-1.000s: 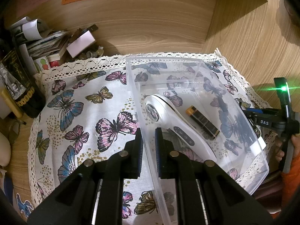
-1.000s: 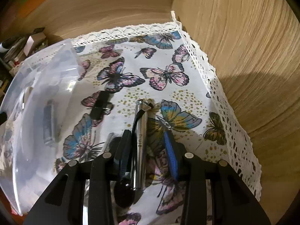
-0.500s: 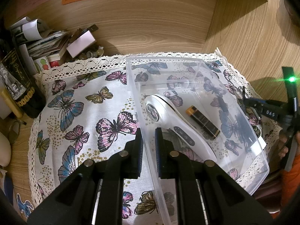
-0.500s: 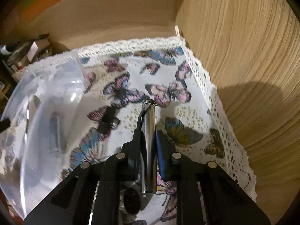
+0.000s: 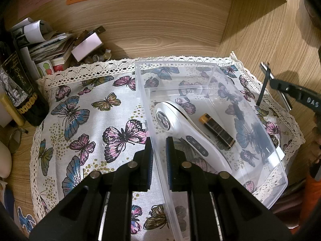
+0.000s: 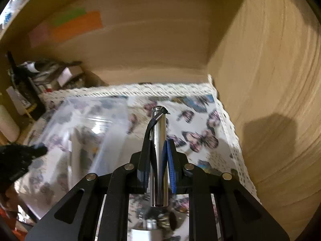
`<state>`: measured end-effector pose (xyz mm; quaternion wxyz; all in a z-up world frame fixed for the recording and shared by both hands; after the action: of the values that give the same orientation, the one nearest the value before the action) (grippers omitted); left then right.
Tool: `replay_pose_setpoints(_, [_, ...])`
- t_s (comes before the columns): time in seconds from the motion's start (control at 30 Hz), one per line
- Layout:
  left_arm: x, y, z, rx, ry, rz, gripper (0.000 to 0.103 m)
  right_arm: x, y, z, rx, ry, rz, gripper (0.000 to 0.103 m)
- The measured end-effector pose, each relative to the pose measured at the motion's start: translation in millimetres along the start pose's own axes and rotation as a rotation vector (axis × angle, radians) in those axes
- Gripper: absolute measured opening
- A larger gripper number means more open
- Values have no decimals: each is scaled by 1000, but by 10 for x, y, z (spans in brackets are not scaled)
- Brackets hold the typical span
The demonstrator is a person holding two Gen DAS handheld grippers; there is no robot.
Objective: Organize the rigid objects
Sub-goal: 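Carry the metal tool into the clear box and release it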
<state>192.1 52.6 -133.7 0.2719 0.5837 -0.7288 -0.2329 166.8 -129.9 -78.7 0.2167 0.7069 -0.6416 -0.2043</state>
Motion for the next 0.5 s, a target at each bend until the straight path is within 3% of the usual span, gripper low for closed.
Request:
replay_pose_setpoints(0.23, [2,2,-1,0,1,1,10,-392,54,-154,40,61,-91,14])
replay_pose_setpoints(0.5, [-7,19,-4,9,0,2,10,-813,-62,-39,-6,126,-181,14])
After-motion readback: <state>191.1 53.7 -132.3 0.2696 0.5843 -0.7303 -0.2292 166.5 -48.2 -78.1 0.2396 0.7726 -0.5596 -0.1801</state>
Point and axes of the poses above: each gripper's, at about its wrist camera, not at the fingertips, and y roughly against the way its jaws point, x to its right, z to its underside, the point moved 8 cm from there along -y, roughly the way its jaws point, and after that the axes turned 8 degrees about x, right-handed, at the moved point
